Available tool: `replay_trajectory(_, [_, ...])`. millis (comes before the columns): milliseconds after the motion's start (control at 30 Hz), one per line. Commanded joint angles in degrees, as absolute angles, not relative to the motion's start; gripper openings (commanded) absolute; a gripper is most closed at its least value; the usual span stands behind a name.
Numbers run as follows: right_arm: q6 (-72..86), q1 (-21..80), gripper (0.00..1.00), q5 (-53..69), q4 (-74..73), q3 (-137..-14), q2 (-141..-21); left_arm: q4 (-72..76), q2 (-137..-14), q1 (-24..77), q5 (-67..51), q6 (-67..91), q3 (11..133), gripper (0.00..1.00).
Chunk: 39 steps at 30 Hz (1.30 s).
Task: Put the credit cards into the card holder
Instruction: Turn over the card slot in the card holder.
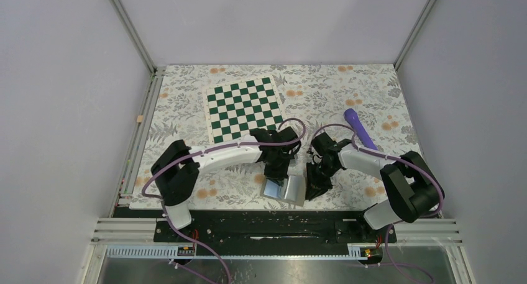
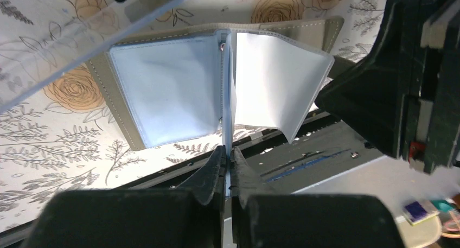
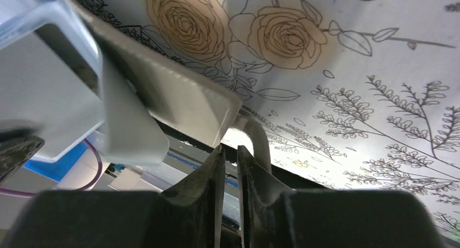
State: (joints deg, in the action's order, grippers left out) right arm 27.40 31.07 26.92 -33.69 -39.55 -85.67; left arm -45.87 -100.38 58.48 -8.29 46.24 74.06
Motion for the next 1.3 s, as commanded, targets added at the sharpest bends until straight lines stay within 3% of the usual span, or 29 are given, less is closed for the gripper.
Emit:
replay_trajectory(0, [28.58,31.03,0.21,28.94,-33.20,-39.83,-83.61,-57.78,-105.78,60.02,-1.86,42.33,81.98,0.00])
replay_trajectory(133, [29.34,31.02,0.22,29.48,-33.28,-39.65,-81.68,-57.40,-107.37,60.59,-2.69,42.69,83.20,0.00])
replay_trajectory(500, [33.47,28.16,0.22,33.72,-33.07,-39.12,-72.37,-52.87,-107.71,60.75,-8.84,44.67,84.65,0.20])
replay_trajectory(700, [34.32,23.96,0.22,35.21,-34.21,-38.08,-67.56,-41.03,-106.84,60.77,-19.53,48.93,79.23,0.23])
replay_trajectory(967, [33.61,22.61,0.22,34.16,-35.77,-38.55,-65.97,-31.24,-107.35,60.82,-25.86,52.02,74.80,0.24])
replay_trajectory(1267, [31.59,22.41,0.23,31.15,-39.50,-42.87,-66.68,-9.96,-109.83,60.22,-34.07,57.67,67.40,0.26])
